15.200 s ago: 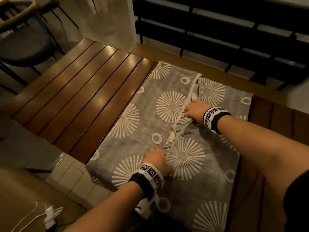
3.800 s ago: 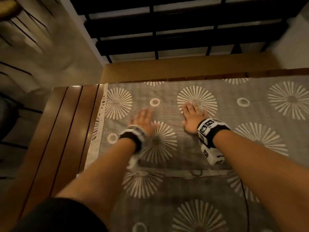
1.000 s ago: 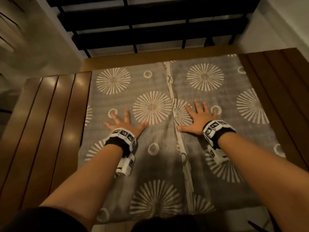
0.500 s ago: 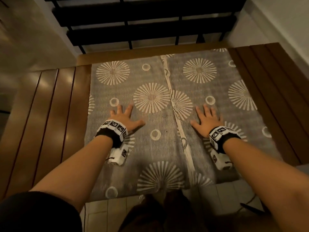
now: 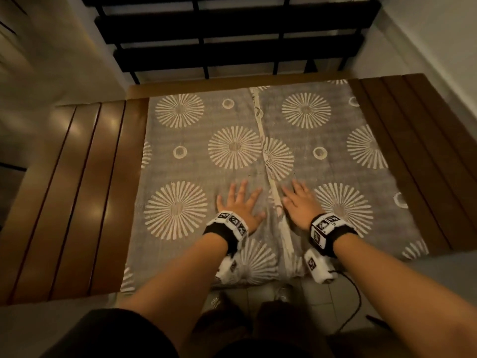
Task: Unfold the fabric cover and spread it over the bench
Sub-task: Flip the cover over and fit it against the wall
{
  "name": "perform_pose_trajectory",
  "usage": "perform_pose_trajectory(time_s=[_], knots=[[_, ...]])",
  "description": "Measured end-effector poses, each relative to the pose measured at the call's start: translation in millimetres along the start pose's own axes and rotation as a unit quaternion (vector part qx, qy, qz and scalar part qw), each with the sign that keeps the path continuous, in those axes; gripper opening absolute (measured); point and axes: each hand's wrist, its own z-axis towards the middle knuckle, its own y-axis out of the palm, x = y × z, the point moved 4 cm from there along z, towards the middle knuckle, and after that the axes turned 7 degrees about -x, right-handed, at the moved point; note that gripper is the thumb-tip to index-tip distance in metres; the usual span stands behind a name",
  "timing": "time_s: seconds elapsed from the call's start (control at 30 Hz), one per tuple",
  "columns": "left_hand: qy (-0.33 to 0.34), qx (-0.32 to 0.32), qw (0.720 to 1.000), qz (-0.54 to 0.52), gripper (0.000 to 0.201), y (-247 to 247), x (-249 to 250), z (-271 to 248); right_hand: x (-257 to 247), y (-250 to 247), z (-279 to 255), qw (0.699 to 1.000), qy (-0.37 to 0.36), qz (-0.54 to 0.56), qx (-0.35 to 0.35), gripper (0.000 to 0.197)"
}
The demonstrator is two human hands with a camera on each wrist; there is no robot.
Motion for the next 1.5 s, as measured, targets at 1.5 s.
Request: perform_pose_trajectory(time_s=[1.5], knots=[[0.043, 0.058, 0.990, 0.123, 0.061, -237, 69, 213, 108, -50, -80, 0.976, -0.053, 0.101, -0.187, 0.030]])
